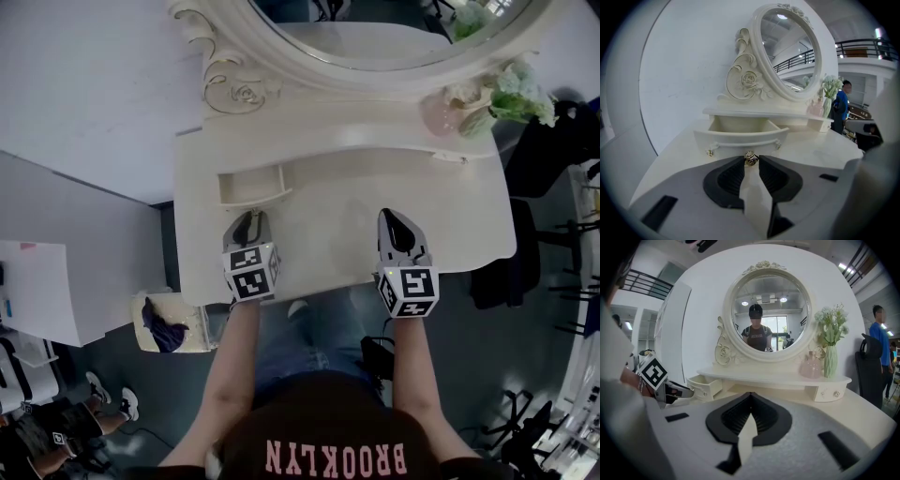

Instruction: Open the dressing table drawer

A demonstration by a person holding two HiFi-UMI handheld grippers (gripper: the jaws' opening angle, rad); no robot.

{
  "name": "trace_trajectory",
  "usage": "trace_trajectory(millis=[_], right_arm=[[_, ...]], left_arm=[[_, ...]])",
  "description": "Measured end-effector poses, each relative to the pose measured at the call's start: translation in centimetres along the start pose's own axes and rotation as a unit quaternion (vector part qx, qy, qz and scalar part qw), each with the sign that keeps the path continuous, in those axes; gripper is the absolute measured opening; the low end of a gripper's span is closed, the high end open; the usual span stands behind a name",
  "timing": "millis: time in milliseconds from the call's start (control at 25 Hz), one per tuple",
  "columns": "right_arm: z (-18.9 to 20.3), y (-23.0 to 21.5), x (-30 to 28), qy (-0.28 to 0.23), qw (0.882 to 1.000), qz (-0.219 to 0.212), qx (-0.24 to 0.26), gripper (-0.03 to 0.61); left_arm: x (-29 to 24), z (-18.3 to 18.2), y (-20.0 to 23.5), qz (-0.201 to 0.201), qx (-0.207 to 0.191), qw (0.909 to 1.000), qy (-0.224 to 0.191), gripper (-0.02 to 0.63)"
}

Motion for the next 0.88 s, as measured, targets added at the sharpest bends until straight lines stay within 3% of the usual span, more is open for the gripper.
trace_trajectory(millis=[520,880], right_arm=[[-1.2,1.4,2.0,-0.018,1.000,0.012,0.009,-0.002],[-1.8,3.2,5.9,-0.028,0.999,0.025,0.015,-0.002]], left_arm=[[2.2,0.2,0.6,0.016,0.000,0.9995,-0.026,0.103],[6.9,-0.3,1.8,0.019,-0.012,0.9970,-0.073,0.103]])
Point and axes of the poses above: the fingertips, and each gripper's own axes: x backward along the fingers, y to its left, z out of its underside, the point moved 8 cm from there along x, backward along the fingers, and after that the axes turned 14 degrees about y, right-handed, at the moved point
